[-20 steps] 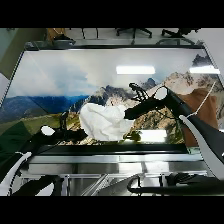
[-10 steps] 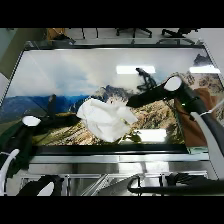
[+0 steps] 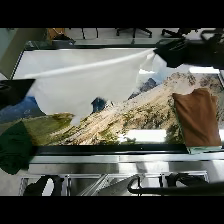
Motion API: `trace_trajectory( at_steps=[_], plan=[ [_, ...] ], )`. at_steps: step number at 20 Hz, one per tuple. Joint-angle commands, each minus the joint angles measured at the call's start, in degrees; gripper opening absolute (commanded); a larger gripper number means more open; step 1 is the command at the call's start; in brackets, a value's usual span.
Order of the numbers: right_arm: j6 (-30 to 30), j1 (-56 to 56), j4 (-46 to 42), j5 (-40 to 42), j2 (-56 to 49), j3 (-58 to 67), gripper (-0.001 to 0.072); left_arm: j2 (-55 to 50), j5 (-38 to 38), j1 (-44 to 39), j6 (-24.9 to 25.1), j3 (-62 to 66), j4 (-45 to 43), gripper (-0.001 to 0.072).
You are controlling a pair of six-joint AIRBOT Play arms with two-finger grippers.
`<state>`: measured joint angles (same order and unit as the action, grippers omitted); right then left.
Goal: Fold the shirts.
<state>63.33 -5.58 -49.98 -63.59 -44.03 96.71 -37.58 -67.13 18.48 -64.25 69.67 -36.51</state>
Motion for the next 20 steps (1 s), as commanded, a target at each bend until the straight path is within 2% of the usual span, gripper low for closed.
trace_trajectory(
  at_steps=[1,5,8,12,14,18,19,20],
  plan=[
    [-1.22,0.48,-5.6,2.29,4.76,1.7,0.0016,3.23,-2.49,4.22,-0.13,8.87,-3.34,0.0021],
    [-1.22,0.48,-8.94,1.86,2.91,1.07,0.0016,-3.43,-6.38,3.06,-0.28,12.79,-7.43,0.0021],
    [-1.22,0.48,-8.98,1.68,-5.11,-1.2,0.0016,-14.43,-7.52,-1.95,-0.28,12.79,-7.91,0.0022],
    [-1.16,0.5,-9.49,1.99,-21.51,-2.78,0.0016,-33.46,-4.46,-9.42,-0.28,12.79,-13.57,0.0022],
    [-0.28,0.48,-9.4,2.8,-30.14,-2.78,0.0016,-42.62,-3.69,-11.39,-0.26,12.81,-13.49,0.0022],
    [1.18,0.48,-9.38,7.98,-38.95,-2.75,0.0018,-52.43,2.95,-11.58,-0.28,12.85,-13.42,0.0029],
    [1.18,0.48,-9.4,9.33,-39.19,-2.73,0.0048,-53.16,3.96,-10.97,-0.28,12.85,-13.31,0.003],
    [1.16,0.5,-9.42,10.67,-39.04,-2.71,0.0233,-53.37,4.37,-10.25,-0.28,12.85,-13.38,0.0169]
  ],
)
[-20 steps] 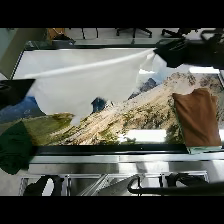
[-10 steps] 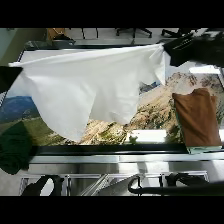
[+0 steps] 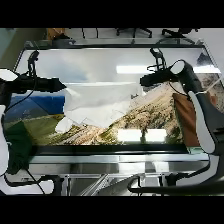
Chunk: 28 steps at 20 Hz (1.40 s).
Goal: Fold the shirts.
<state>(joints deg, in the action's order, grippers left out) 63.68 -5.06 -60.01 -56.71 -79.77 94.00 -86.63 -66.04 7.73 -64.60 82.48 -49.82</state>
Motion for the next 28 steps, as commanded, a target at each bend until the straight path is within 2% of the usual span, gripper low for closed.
trace_trajectory(
  at_steps=[1,2,5,9,12,15,19,23,28],
  plan=[
    [0.79,0.11,0.35,4.46,-2.75,0.0,0.0407,-4.24,3.26,1.53,0.07,0.04,-0.02,0.0622],
    [0.83,0.37,-0.33,4.28,-1.84,0.04,0.0439,-3.85,2.93,2.67,-0.26,0.04,0.0,0.0693],
    [3.23,2.43,-3.48,-0.04,2.71,0.04,0.0439,-0.81,-1.14,6.95,-2.69,0.04,-0.04,0.0692],
    [8.41,7.45,-4.72,-13.22,9.03,-0.76,0.0439,4.79,-10.73,12.04,-3.65,-1.4,-0.2,0.0692],
    [9.03,9.62,-4.68,-17.9,13.18,-7.17,0.0438,11.1,-11.26,14.16,-3.5,-12.39,-0.22,0.0692],
    [9.01,9.46,-0.39,-16.76,16.92,-17.55,0.044,17.66,-4.09,15.28,-2.51,-27.87,-0.02,0.0692],
    [5.68,9.09,13.7,-8.96,16.35,-29.99,0.0441,21.46,6.62,12.28,-2.27,-41.59,0.48,0.0692],
    [0.07,7.52,24.15,-4.94,10.16,-32.57,0.0441,17.18,10.73,7.1,-2.27,-43.8,0.24,0.0692],
    [-7.63,-0.26,35.45,0.81,1.29,-32.52,0.044,7.23,10.05,4.76,-2.32,-36.11,0.31,0.0692]
  ],
)
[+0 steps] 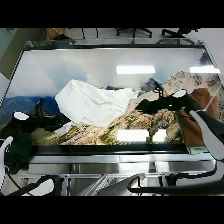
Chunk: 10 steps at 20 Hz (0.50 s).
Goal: Fold the shirts.
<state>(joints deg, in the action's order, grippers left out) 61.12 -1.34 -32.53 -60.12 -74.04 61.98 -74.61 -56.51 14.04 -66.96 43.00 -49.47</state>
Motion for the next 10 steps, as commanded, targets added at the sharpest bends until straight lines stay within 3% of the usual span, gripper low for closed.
trace_trajectory(
  at_steps=[1,7,8,9,10],
  plan=[
    [-6.4,-5.75,9.86,6.01,-5.7,-0.5,0.044,-6.51,0.04,-2.19,0.04,5.68,-0.02,0.0692],
    [-15.21,-12.31,18.84,16.37,-8.76,-0.37,0.0426,-14.23,-0.48,-4.79,0.02,15.87,-0.02,0.0691],
    [-16.41,-12.39,20.5,17.09,-8.76,-0.37,0.038,-15.15,-0.52,-4.9,0.0,17.07,0.09,0.0612],
    [-18.01,-12.31,21.9,17.33,-8.76,-0.35,0.0188,-15.76,-0.61,-4.9,-0.02,18.08,0.11,0.049],
    [-19.1,-12.28,22.97,17.51,-8.76,-0.35,0.0151,-16.04,-1.07,-4.87,-0.02,18.78,0.11,0.0454]
  ],
)
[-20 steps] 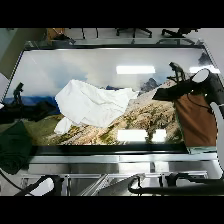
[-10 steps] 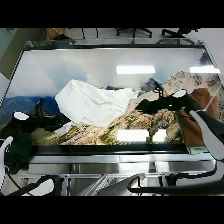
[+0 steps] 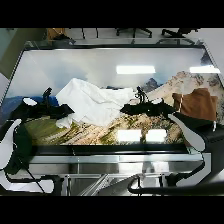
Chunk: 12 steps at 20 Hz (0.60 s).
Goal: Fold the shirts.
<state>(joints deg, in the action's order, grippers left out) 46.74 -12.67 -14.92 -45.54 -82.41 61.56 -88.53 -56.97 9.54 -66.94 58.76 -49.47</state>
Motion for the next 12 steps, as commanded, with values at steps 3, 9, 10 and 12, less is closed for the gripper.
trace_trajectory(
  at_steps=[3,9,10,12],
  plan=[
    [-5.01,-0.98,5.73,3.19,-0.39,0.07,0.0019,-2.08,-1.38,-0.37,0.07,4.13,-0.04,0.006],
    [-5.01,-0.11,5.49,2.38,1.86,0.35,0.0017,0.74,-1.44,-0.09,0.04,4.11,0.11,0.0023],
    [-5.01,1.01,5.51,0.46,3.54,1.38,0.0017,3.19,-1.55,0.09,0.04,4.13,0.39,0.0023],
    [-4.94,4.26,5.55,-5.49,7.98,6.05,0.0017,10.27,-2.97,0.96,0.07,6.36,2.21,0.0023]
  ],
)
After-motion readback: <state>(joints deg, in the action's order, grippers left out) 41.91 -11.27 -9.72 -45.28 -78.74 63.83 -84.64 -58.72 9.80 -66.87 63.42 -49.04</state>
